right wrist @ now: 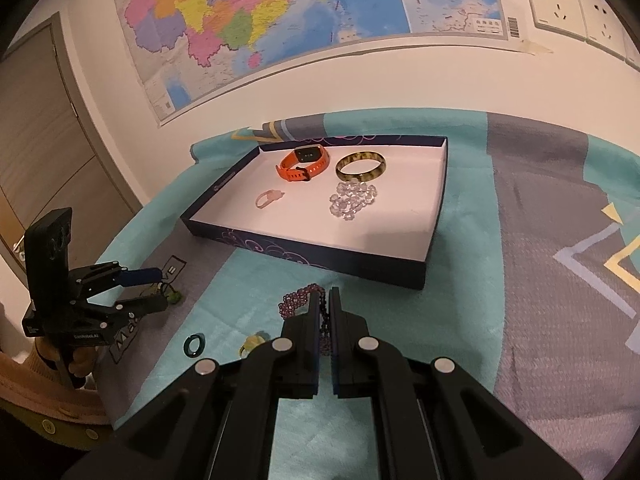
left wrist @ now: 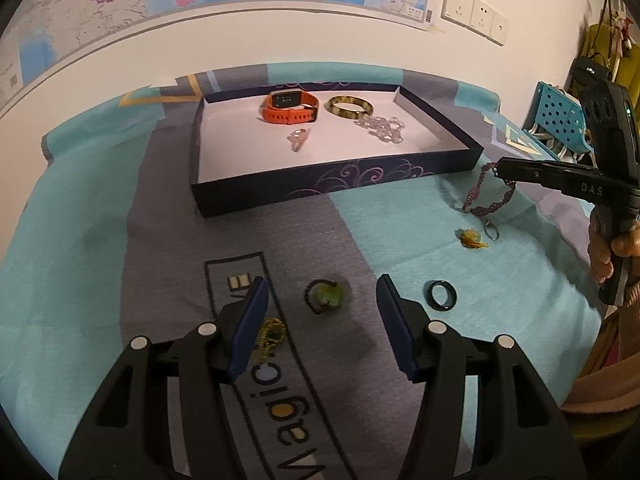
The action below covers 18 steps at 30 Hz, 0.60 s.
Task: Organize jewelry
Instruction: 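Grasp the dark red beaded bracelet with the right tool while the left tool grasps the black ring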
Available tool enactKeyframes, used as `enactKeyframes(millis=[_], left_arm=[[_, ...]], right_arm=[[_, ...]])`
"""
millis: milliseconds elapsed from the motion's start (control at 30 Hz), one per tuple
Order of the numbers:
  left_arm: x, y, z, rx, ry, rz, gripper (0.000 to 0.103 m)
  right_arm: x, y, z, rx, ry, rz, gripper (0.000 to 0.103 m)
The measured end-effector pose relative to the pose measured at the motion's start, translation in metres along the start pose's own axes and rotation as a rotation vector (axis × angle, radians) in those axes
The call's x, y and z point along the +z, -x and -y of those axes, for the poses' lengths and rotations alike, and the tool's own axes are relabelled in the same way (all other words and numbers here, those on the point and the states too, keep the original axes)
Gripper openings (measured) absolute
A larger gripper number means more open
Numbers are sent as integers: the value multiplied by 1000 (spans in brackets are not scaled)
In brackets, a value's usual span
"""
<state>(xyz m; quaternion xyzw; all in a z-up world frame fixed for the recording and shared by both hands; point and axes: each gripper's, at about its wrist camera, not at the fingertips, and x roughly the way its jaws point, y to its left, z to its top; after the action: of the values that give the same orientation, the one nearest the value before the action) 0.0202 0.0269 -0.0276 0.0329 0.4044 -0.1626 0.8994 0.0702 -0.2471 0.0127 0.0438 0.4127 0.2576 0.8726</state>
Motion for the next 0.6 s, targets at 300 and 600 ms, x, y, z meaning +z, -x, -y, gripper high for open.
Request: enactKeyframes(millis=[300,600], left_arm=[[-6,5,-12,30,14,-5,55],[-11,7,-12,30,14,-15,55]], right_arm=[[-5,-2,5,5,-19,-8,3],[-5,0,5,6,-24,0,3]])
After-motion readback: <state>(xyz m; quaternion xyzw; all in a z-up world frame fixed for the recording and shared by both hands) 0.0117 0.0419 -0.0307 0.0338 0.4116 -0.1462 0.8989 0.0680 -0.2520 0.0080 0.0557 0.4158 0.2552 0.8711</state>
